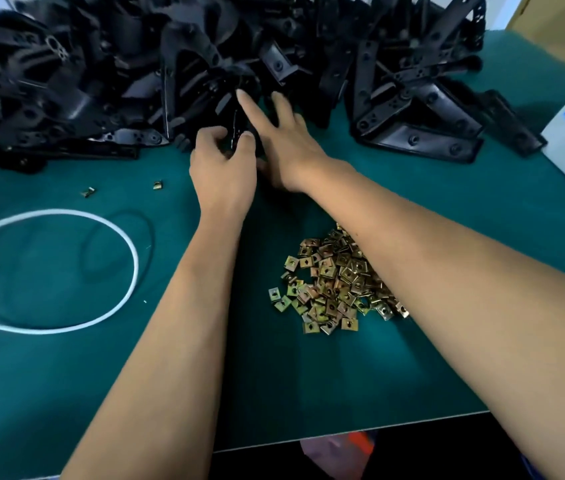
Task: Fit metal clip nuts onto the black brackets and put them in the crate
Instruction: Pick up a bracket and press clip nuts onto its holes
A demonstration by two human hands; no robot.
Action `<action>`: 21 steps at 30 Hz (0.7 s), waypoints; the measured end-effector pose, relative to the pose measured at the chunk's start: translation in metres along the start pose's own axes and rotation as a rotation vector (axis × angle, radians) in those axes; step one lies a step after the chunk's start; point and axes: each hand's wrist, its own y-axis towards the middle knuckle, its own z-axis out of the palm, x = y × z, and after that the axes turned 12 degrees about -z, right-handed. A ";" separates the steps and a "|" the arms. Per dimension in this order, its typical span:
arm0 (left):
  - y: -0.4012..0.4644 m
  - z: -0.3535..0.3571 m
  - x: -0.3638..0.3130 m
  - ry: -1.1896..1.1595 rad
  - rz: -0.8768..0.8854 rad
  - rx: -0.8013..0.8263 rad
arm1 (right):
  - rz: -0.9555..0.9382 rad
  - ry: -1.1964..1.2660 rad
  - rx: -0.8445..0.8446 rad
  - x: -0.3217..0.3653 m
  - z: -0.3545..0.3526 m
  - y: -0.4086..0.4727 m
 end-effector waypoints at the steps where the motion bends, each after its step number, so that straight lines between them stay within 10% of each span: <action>1: 0.001 0.000 0.000 0.011 -0.001 -0.009 | 0.013 -0.010 0.057 0.000 -0.002 0.005; 5: -0.001 0.000 -0.002 -0.075 -0.034 0.076 | 0.022 0.053 0.044 -0.001 -0.009 0.011; 14: -0.007 0.004 -0.004 -0.332 -0.057 0.215 | 0.074 0.474 -0.616 -0.008 -0.007 -0.033; 21: -0.028 0.014 -0.019 -0.569 -0.314 0.803 | -0.012 1.033 -0.812 0.003 -0.030 -0.063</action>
